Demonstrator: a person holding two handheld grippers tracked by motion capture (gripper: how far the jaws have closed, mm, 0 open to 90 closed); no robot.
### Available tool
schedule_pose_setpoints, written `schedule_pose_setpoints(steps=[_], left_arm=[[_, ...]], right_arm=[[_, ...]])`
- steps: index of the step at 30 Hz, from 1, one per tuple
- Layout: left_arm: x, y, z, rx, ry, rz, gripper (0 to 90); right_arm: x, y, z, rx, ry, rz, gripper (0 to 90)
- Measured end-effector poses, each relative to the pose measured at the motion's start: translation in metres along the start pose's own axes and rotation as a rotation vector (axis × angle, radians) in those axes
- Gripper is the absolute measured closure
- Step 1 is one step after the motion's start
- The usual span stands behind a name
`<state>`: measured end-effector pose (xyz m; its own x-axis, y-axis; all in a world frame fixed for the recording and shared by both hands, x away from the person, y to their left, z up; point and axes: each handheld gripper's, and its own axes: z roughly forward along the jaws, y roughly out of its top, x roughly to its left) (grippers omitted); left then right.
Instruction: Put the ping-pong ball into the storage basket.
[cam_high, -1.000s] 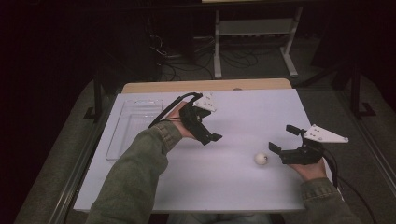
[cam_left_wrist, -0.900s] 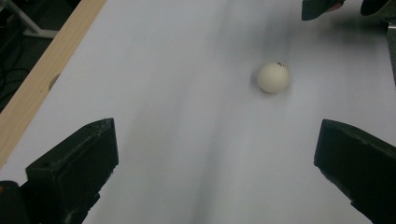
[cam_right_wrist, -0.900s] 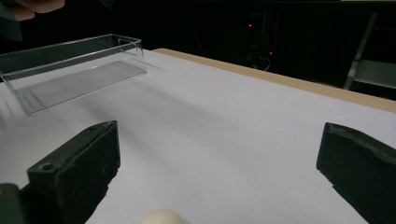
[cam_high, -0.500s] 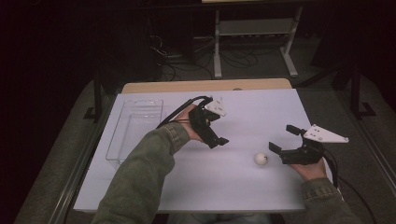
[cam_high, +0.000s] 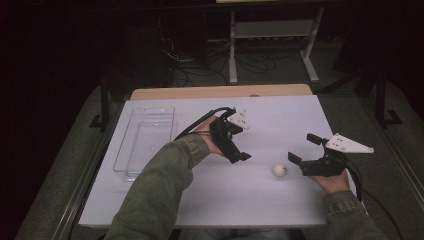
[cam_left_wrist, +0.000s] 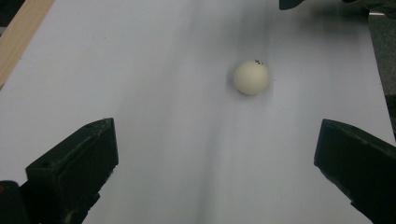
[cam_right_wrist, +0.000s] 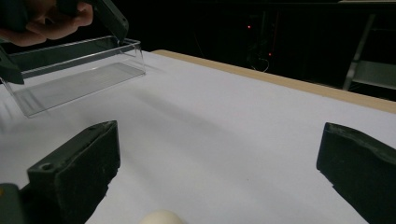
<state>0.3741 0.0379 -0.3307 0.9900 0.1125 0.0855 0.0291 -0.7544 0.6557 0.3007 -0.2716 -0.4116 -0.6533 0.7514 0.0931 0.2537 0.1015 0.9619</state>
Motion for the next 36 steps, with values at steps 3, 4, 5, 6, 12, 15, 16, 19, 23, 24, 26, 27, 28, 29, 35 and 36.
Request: schedule_pose_setpoints(steps=[3, 4, 5, 6, 12, 15, 16, 19, 23, 24, 26, 27, 28, 29, 35, 36], left_arm=[[0.000, 0.000, 0.004, 0.006, -0.001, 0.005, 0.0], [0.000, 0.000, 0.007, 0.007, -0.004, 0.001, 0.0], [0.000, 0.000, 0.010, 0.011, -0.006, 0.000, 0.0], [0.000, -0.001, 0.012, 0.014, -0.008, -0.002, 0.0], [-0.005, 0.000, 0.025, 0.028, -0.040, 0.011, 0.0], [-0.005, 0.000, 0.028, 0.027, -0.044, 0.010, 0.0], [-0.005, 0.000, 0.029, 0.027, -0.045, 0.010, 0.0], [-0.006, 0.000, 0.032, 0.026, -0.046, 0.010, 0.0], [-0.006, 0.001, 0.036, 0.031, -0.046, 0.009, 0.0], [-0.006, 0.001, 0.037, 0.032, -0.046, 0.010, 0.0], [-0.006, 0.001, 0.039, 0.033, -0.050, 0.011, 0.0], [-0.006, 0.001, 0.039, 0.033, -0.050, 0.011, 0.0], [-0.007, 0.001, 0.040, 0.033, -0.052, 0.010, 0.0], [-0.007, 0.001, 0.042, 0.032, -0.053, 0.011, 0.0], [-0.008, 0.003, 0.050, 0.019, -0.070, 0.006, 0.0], [-0.009, 0.004, 0.051, 0.011, -0.074, 0.004, 0.0]], right_arm=[[0.000, 0.000, 0.000, -0.003, -0.001, 0.001, 0.0], [0.000, 0.000, 0.000, -0.002, -0.001, 0.002, 0.0], [-0.001, 0.000, 0.000, -0.002, -0.001, 0.004, 0.0], [-0.001, 0.000, -0.001, -0.002, -0.002, 0.004, 0.0], [-0.001, 0.000, -0.001, -0.001, 0.003, 0.003, 0.0], [0.000, 0.000, -0.001, -0.002, 0.005, 0.002, 0.0], [0.000, 0.000, -0.001, -0.003, 0.006, 0.001, 0.0], [0.000, 0.000, 0.000, 0.000, 0.007, 0.001, 0.0], [0.001, -0.001, 0.001, 0.004, 0.005, -0.002, 0.0], [0.001, -0.001, 0.001, 0.006, 0.004, -0.002, 0.0], [0.000, -0.001, 0.001, 0.006, 0.004, -0.002, 0.0], [0.000, -0.001, 0.001, 0.006, 0.004, -0.002, 0.0], [0.000, -0.001, 0.001, 0.005, 0.002, -0.002, 0.0], [0.000, -0.001, 0.001, 0.005, 0.002, -0.002, 0.0], [0.000, -0.001, 0.001, 0.004, 0.002, 0.000, 0.0], [0.000, -0.001, 0.001, 0.005, 0.002, 0.000, 0.0]])
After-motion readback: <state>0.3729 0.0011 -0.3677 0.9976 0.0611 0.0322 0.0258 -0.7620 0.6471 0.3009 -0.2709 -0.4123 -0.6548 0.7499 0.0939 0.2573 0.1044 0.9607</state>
